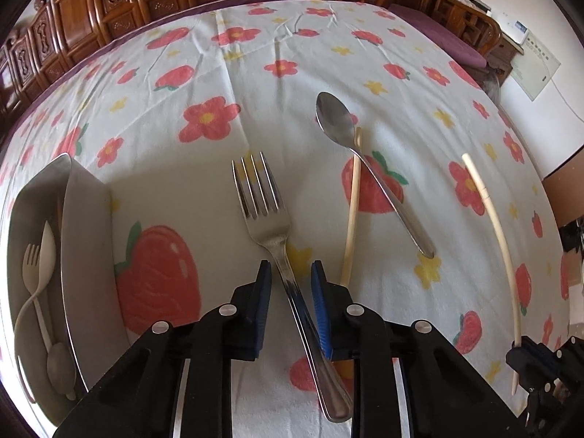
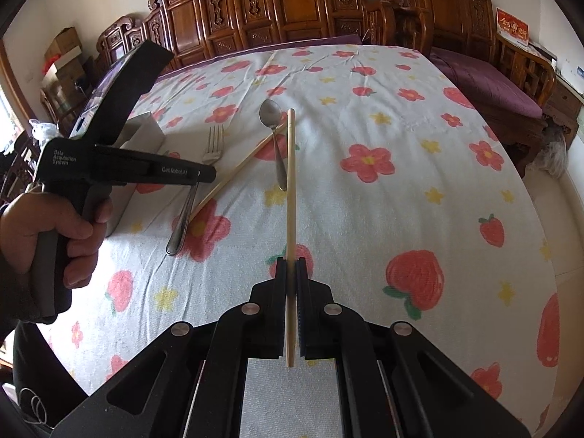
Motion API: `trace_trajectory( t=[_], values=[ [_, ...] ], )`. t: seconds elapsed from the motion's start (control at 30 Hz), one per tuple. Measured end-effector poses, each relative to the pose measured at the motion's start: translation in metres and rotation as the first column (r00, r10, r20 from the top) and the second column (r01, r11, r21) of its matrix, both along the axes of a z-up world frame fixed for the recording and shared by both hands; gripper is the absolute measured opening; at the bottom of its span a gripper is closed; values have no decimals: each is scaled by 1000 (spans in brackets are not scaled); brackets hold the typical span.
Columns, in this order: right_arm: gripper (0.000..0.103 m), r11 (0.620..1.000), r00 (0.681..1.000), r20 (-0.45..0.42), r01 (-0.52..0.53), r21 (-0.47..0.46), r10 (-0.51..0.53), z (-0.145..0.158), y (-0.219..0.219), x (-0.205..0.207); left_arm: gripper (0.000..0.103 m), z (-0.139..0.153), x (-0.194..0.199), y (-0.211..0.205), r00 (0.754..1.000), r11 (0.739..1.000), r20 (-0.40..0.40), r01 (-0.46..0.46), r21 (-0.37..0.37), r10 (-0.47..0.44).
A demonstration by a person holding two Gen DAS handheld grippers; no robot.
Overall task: Organize utensils
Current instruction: 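Grasp a metal fork with the left gripper while the right gripper holds its chopstick, then carry the metal fork into the grey tray and open the left gripper while the right gripper carries the chopstick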
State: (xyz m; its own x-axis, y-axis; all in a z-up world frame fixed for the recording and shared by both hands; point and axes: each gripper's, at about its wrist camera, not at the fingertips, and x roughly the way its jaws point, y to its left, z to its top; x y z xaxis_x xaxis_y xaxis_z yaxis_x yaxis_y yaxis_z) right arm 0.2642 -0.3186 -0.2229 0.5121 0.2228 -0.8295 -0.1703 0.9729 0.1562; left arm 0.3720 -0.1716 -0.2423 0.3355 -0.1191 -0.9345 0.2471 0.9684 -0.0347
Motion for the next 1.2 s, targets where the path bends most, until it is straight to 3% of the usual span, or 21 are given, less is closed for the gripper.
trace_trajectory(
  t=[0.17,0.23,0.33,0.63,1.2],
  values=[
    [6,1000,1000,11,4,2,-4,5,-2,0,21,0,-3,-3,1000,1000,-11,-7,18,7],
    [6,1000,1000,14,3,2,-3,6,-2,0,11,0,-3,-3,1000,1000,-13,-12,18,12],
    [6,1000,1000,12,-2,5,2,5,-1,-1,6,1,-8,-2,1000,1000,-24,5,16,-5],
    [6,1000,1000,12,-20,11,20,4,6,-3,6,34,-43,22,999,999,51,-4,52,2],
    [6,998,998,44,-54,10,54,16,18,-9,6,89,-92,54,988,1000,156,-15,12,13]
  ],
)
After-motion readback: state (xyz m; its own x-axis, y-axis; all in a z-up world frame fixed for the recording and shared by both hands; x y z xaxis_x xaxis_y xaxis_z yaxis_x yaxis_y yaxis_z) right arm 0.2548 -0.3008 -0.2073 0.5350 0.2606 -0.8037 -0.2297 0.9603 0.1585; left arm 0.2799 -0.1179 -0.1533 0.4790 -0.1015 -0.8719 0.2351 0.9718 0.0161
